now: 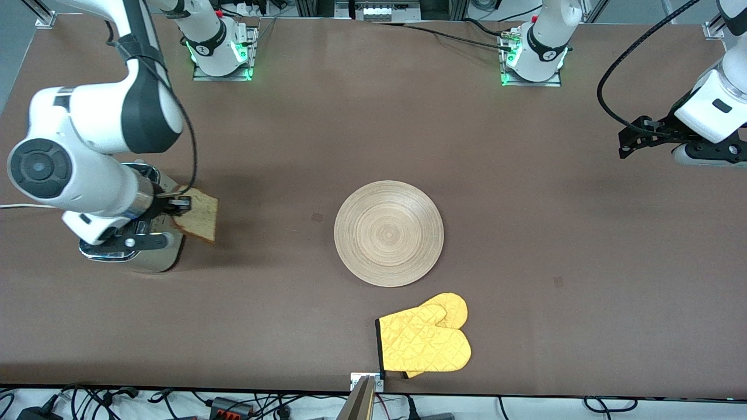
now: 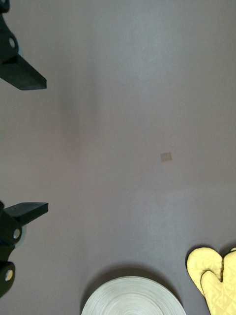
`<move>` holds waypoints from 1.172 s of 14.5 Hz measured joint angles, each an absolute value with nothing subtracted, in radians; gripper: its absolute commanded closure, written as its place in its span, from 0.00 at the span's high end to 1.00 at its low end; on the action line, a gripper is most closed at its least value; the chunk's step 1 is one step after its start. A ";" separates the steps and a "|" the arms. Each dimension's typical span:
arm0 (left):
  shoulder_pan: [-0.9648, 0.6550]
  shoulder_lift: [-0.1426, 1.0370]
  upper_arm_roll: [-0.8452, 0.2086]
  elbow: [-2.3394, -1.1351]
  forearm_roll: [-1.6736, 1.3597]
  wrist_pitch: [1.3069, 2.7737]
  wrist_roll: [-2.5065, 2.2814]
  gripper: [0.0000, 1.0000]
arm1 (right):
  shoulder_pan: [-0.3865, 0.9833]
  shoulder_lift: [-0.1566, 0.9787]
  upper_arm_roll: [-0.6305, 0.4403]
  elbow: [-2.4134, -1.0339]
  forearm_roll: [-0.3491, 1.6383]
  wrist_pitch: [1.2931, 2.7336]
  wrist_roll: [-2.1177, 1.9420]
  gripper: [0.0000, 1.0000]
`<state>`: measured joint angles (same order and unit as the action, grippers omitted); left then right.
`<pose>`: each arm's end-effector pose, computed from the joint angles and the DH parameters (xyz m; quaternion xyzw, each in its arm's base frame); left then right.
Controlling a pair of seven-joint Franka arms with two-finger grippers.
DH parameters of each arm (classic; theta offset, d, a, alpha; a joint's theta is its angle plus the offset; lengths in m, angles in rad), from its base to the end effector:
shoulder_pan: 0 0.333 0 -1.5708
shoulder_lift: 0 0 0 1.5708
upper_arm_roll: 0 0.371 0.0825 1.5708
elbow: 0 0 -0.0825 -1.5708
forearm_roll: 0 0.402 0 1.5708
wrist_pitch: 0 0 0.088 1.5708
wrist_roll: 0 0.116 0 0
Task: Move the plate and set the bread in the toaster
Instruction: 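Lift the bread and carry it to the toaster with the right gripper, then lower the bread into the toaster slot with the right gripper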
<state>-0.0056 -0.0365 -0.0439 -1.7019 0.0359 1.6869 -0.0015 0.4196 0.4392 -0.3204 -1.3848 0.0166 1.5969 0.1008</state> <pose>0.5669 -0.0248 0.6369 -0.9994 0.0259 -0.0112 0.0184 0.6902 0.1123 0.4922 0.9929 0.0054 -0.0958 0.0699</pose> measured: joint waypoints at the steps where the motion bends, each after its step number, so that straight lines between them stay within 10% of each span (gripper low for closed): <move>1: -0.007 -0.037 -0.045 -1.696 0.036 1.686 -0.001 1.00 | 0.419 0.439 -0.337 -1.385 -0.020 1.573 0.116 0.00; 17: -0.011 -0.038 -0.060 -1.677 0.035 1.665 -0.001 1.00 | 0.370 0.412 -0.359 -1.386 -0.253 1.532 0.036 0.00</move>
